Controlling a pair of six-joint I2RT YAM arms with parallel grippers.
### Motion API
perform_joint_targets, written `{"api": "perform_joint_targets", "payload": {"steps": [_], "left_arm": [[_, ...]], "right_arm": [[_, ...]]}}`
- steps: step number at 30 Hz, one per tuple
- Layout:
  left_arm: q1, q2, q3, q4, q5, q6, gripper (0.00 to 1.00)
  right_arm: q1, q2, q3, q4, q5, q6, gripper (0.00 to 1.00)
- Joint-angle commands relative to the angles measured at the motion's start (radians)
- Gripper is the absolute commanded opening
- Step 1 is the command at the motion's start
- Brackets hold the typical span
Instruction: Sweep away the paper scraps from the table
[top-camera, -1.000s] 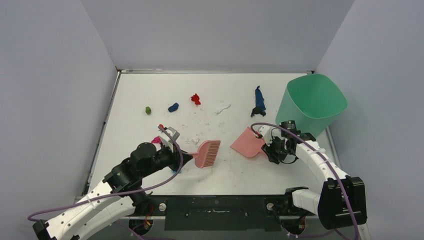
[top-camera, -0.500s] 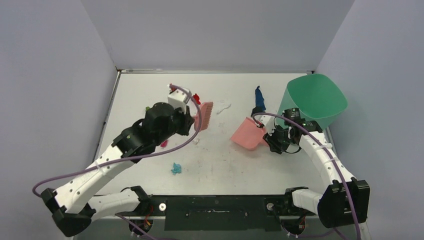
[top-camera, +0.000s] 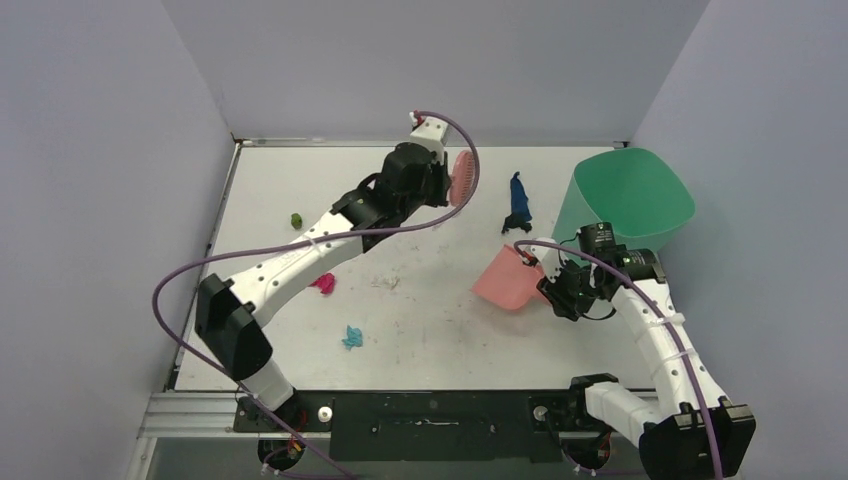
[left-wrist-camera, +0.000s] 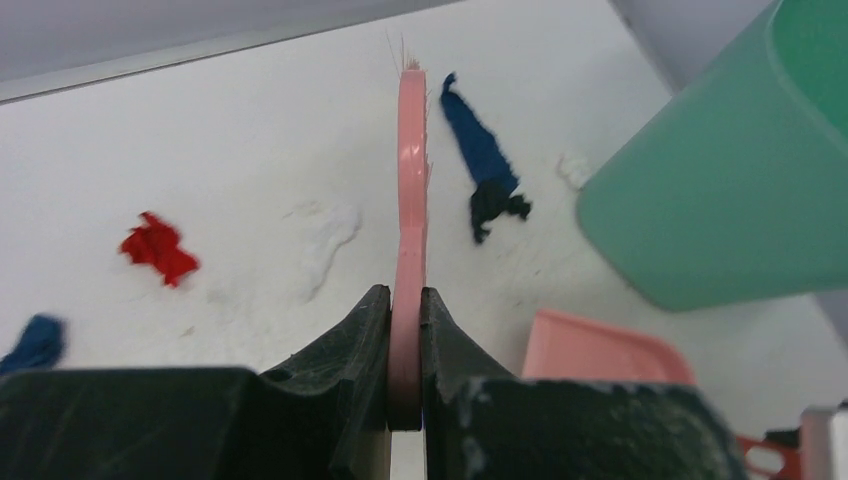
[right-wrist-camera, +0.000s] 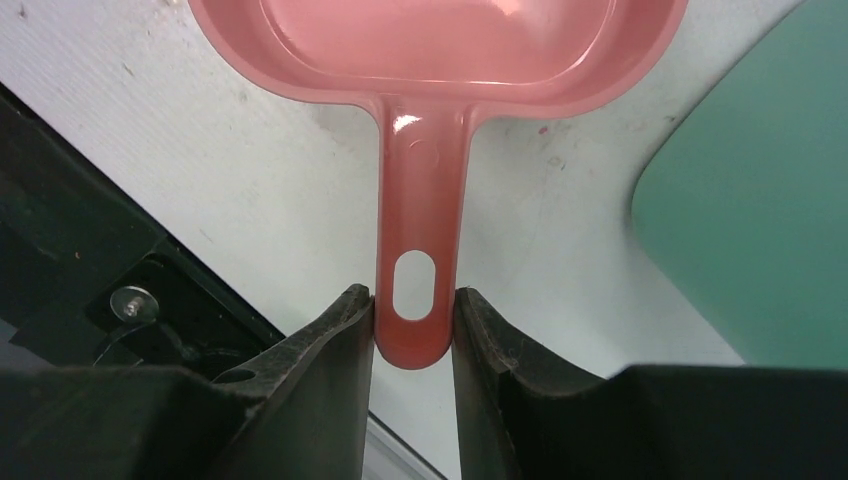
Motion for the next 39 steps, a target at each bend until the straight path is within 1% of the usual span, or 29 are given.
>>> {"api": "perform_joint_targets", "payload": {"steps": [1, 4, 5, 7, 9, 14, 16, 19, 20, 24, 29, 32, 35, 37, 39], "left_arm": [[0.01, 0.179, 0.165, 0.266, 0.096, -0.168, 0.0], [0.016, 0.299, 0.234, 0.321, 0.114, -0.256, 0.0], [0.023, 0.331, 0.245, 0.368, 0.128, -0.283, 0.0], [0.041, 0.405, 0.274, 0.443, 0.183, -0.336, 0.0], [0.064, 0.493, 0.344, 0.473, 0.24, -0.409, 0.0], [0.098, 0.759, 0.606, 0.493, 0.414, -0.572, 0.0], [0.1, 0.876, 0.752, 0.475, 0.483, -0.615, 0.0], [0.1, 1.016, 0.949, 0.407, 0.498, -0.658, 0.0], [0.1, 1.04, 0.969, 0.402, 0.488, -0.671, 0.0], [0.1, 1.08, 0.948, 0.447, 0.461, -0.73, 0.0], [0.101, 1.122, 0.893, 0.605, 0.536, -0.913, 0.0], [0.088, 1.142, 0.877, 0.67, 0.558, -0.974, 0.0], [0.069, 1.162, 0.893, 0.661, 0.557, -0.97, 0.0], [0.059, 1.172, 0.916, 0.612, 0.55, -0.948, 0.0], [0.055, 1.167, 0.905, 0.568, 0.541, -0.926, 0.0]], "right_arm": [[-0.002, -0.021, -0.013, -0.064, 0.053, -0.031, 0.09], [-0.003, -0.011, -0.004, -0.089, 0.077, -0.034, 0.07], [-0.004, -0.012, -0.002, -0.09, 0.087, -0.034, 0.06], [-0.006, 0.001, 0.001, -0.097, 0.098, -0.038, 0.05], [-0.008, 0.017, -0.004, -0.103, 0.104, -0.044, 0.05], [-0.025, 0.039, 0.002, -0.073, 0.09, -0.033, 0.05], [-0.044, 0.045, 0.015, -0.082, 0.058, -0.037, 0.05], [-0.066, 0.055, 0.029, -0.102, 0.035, -0.056, 0.05], [-0.071, 0.059, 0.033, -0.105, 0.036, -0.058, 0.05], [-0.08, 0.089, 0.047, -0.114, 0.02, -0.058, 0.05], [-0.084, 0.104, 0.044, -0.107, 0.018, -0.056, 0.05], [-0.084, 0.112, 0.044, -0.105, 0.009, -0.051, 0.05], [-0.085, 0.119, 0.05, -0.109, -0.002, -0.049, 0.05], [-0.087, 0.123, 0.061, -0.115, -0.009, -0.053, 0.05], [-0.088, 0.124, 0.065, -0.121, -0.005, -0.057, 0.05]]}}
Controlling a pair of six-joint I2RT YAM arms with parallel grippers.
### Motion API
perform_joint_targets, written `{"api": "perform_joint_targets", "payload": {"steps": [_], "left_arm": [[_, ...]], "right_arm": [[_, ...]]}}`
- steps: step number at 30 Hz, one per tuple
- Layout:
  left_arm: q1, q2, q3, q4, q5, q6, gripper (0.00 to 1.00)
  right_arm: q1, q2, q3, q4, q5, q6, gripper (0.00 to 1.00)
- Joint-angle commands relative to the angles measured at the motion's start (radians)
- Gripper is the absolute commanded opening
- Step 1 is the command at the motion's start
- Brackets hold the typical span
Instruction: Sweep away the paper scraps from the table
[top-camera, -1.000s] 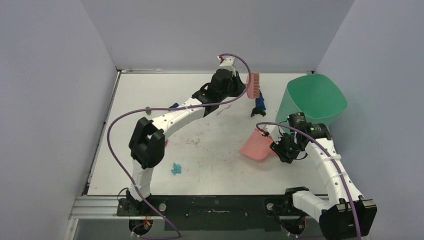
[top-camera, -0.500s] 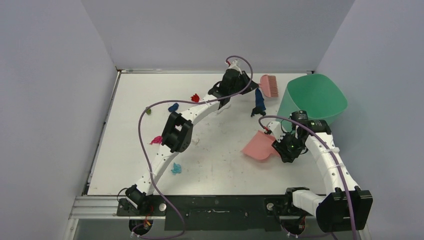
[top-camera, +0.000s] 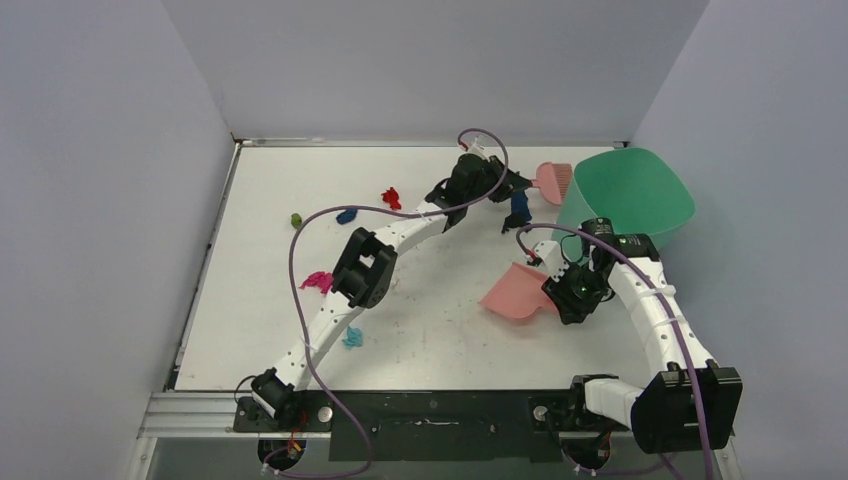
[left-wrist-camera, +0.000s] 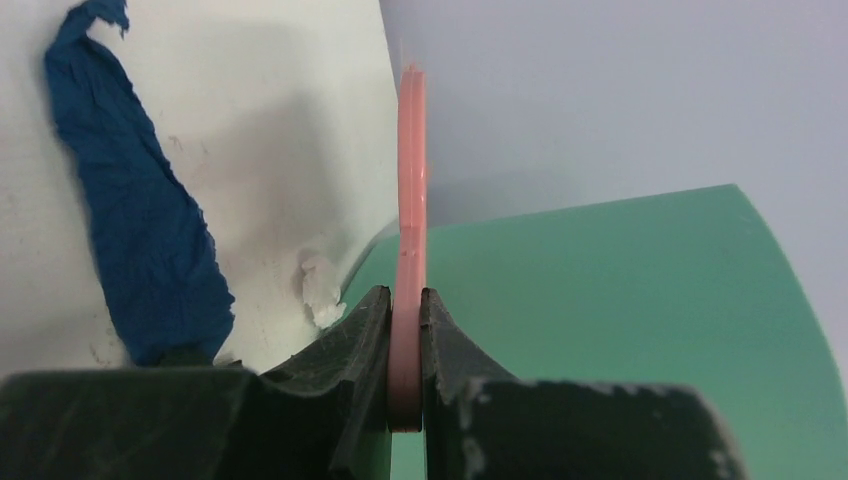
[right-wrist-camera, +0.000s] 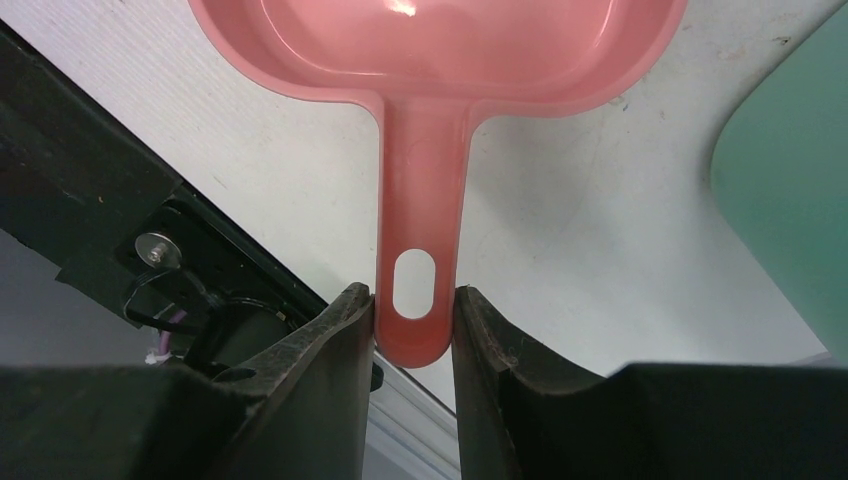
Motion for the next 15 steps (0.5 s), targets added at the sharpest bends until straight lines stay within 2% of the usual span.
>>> {"api": "perform_joint_targets", "payload": {"steps": [1, 7, 12, 15], "left_arm": [[-0.025, -0.002, 0.019, -0.01, 0.008, 0.014, 0.0], [-0.016, -0.109, -0.05, -0.309, -0.051, 0.147, 0.0], [0.0, -0.33, -0.276, -0.391, -0.148, 0.261, 0.0], [0.03, -0.455, -0.42, -0.423, -0.162, 0.287, 0.0]], "right_arm": [[-0.01, 0.003, 0.047, -0.012, -0.016, -0.013, 0.05], [-0.012, 0.001, 0.023, -0.018, 0.06, 0.0, 0.05], [-0.011, -0.01, 0.026, -0.023, 0.07, 0.004, 0.05], [-0.012, -0.004, 0.017, 0.012, 0.137, 0.048, 0.05]]}}
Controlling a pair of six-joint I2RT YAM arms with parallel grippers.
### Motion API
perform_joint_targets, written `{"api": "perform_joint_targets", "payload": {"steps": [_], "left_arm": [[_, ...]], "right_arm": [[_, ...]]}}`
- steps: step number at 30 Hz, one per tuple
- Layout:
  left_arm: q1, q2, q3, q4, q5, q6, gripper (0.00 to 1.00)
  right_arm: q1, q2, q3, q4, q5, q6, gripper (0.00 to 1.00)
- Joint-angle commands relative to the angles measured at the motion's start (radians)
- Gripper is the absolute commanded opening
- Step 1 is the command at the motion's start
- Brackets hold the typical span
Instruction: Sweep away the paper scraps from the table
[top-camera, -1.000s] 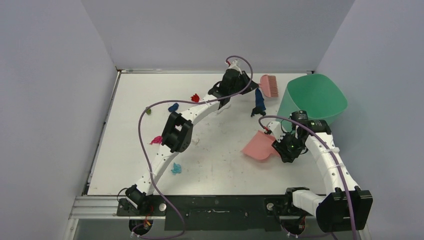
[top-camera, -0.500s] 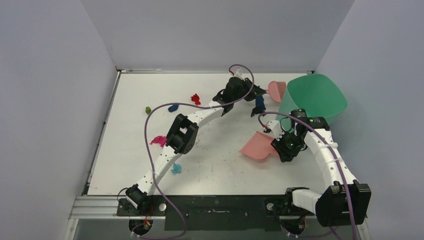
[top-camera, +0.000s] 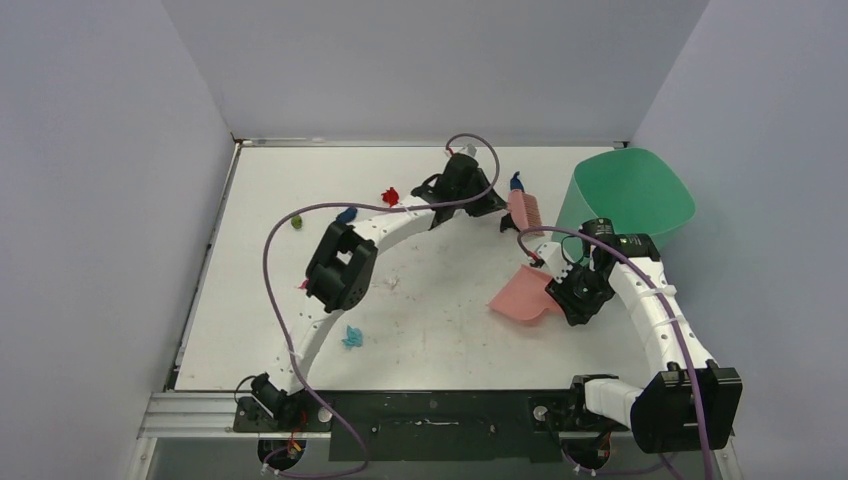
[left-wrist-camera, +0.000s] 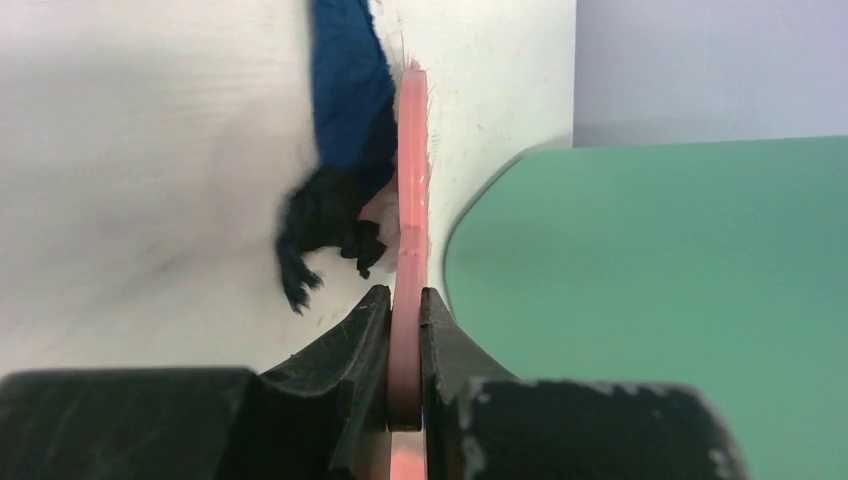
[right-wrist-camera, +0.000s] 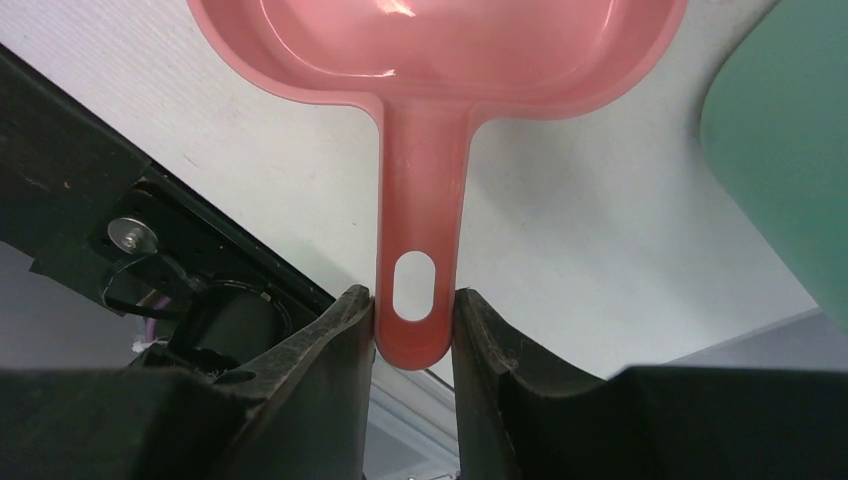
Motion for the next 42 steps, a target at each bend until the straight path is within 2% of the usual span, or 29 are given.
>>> {"api": "perform_joint_targets", "payload": {"steps": [1, 4, 9, 13, 19, 25, 30, 32, 37, 42], "left_arm": [[0.056, -0.25, -0.165, -0.131, -0.084, 0.137, 0.0], [0.068, -0.354, -0.26, -0.217, -0.182, 0.184, 0.0], [0.11, -0.428, -0.266, -0.367, -0.076, 0.234, 0.0], [0.105, -0.571, -0.286, -0.441, -0.097, 0.339, 0.0], [0.094, -0.681, -0.162, -0.631, -0.214, 0.6, 0.0], [0.082, -0.503, 0.206, -0.864, -0.439, 0.861, 0.0], [0.055, -0.321, 0.395, -0.907, -0.586, 1.019, 0.0], [0.042, -0.259, 0.426, -0.874, -0.656, 1.11, 0.0], [0.047, -0.146, 0.435, -0.799, -0.633, 1.252, 0.0], [0.061, -0.087, 0.458, -0.799, -0.463, 1.252, 0.0]], "right_arm": [[-0.006, -0.004, 0.011, 0.04, 0.105, 0.052, 0.05], [-0.006, 0.019, 0.028, 0.045, 0.143, 0.069, 0.05], [-0.006, 0.038, 0.065, 0.041, 0.149, 0.096, 0.05], [-0.006, 0.036, 0.073, 0.043, 0.149, 0.106, 0.06], [0.0, 0.056, 0.065, 0.036, 0.078, 0.107, 0.06], [0.05, 0.092, 0.092, 0.03, 0.051, 0.139, 0.05], [0.107, 0.107, 0.101, 0.045, 0.075, 0.189, 0.05], [0.121, 0.127, 0.099, 0.041, 0.065, 0.205, 0.05], [0.144, 0.162, 0.1, 0.047, 0.036, 0.222, 0.05], [0.151, 0.189, 0.099, 0.061, 0.027, 0.198, 0.05]]}}
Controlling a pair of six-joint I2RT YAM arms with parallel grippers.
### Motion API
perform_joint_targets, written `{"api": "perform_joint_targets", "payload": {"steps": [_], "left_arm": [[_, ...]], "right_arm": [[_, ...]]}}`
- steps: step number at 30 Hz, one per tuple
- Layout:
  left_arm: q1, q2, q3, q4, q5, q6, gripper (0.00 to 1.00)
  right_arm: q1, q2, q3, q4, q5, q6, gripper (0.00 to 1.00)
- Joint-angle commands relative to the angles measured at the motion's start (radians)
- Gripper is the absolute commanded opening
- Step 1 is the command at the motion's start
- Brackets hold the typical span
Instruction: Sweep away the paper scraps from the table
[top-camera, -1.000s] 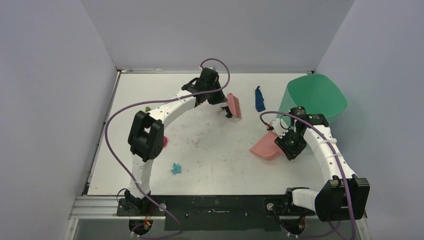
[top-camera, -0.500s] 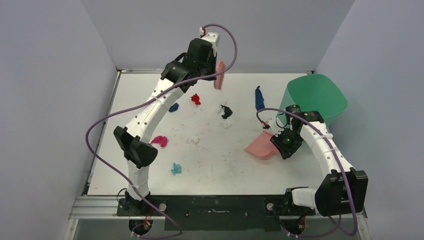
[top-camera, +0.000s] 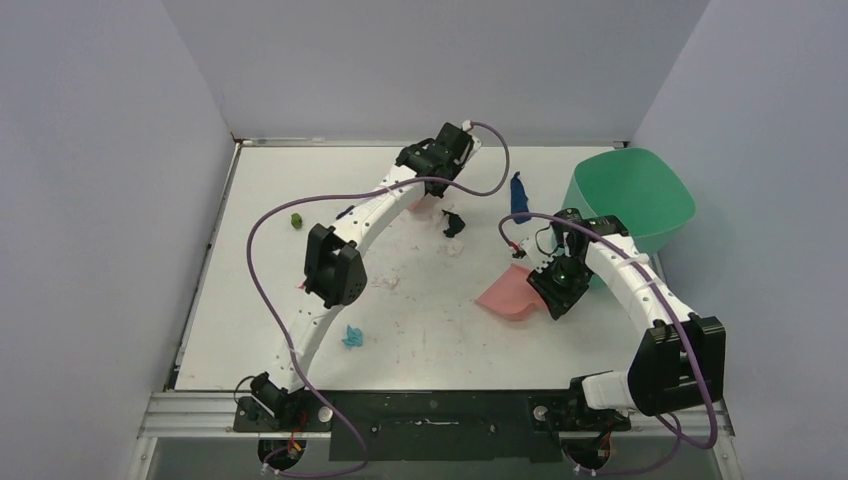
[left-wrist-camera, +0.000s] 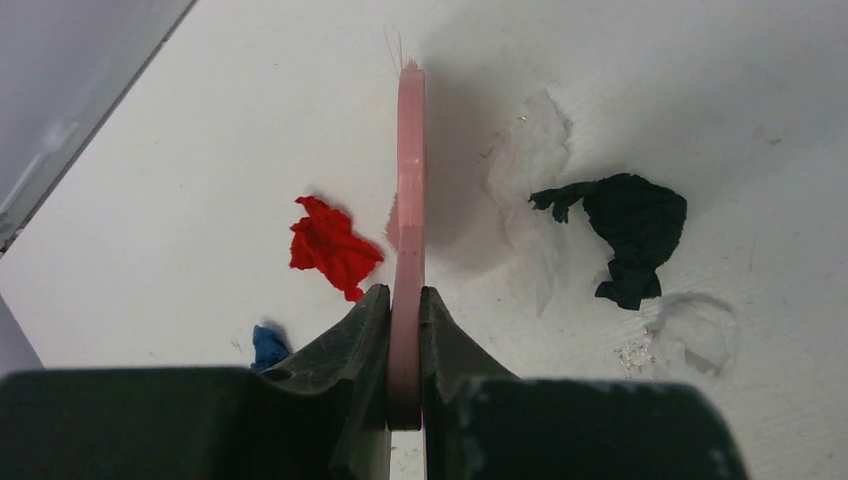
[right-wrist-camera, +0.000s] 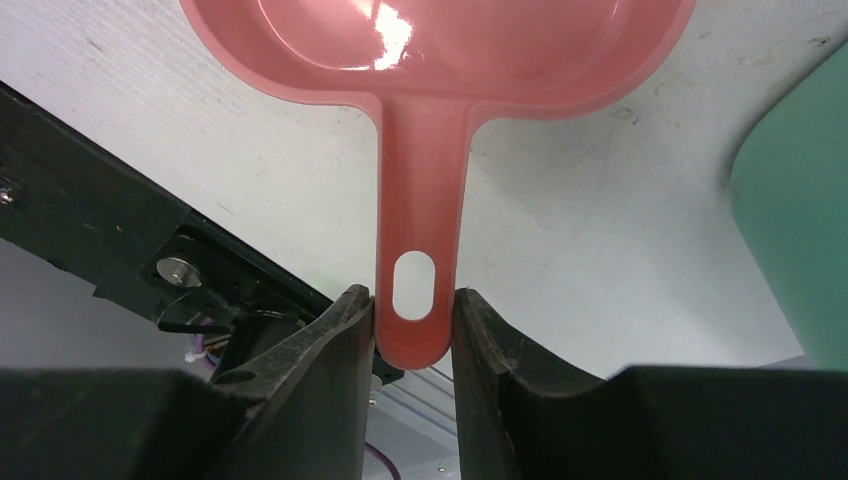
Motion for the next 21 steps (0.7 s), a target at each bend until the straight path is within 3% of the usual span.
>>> {"api": "perform_joint_targets", "payload": {"steps": [1, 7, 21], "left_arm": [[0.015, -0.012, 0.052, 0.024, 0.118, 0.058, 0.0], [0.036, -0.02, 0.019, -0.045, 0.337, -0.023, 0.0], [-0.042, -0.19, -0.315, -0.035, 0.598, -0.194, 0.0]], "right_arm": [[0.01, 0.018, 0.029, 0.031, -0.016, -0.007, 0.05], [0.013, 0.051, -0.005, 0.079, -0.02, -0.014, 0.05], [0.063, 0.186, 0.015, 0.207, -0.052, 0.026, 0.05]]}}
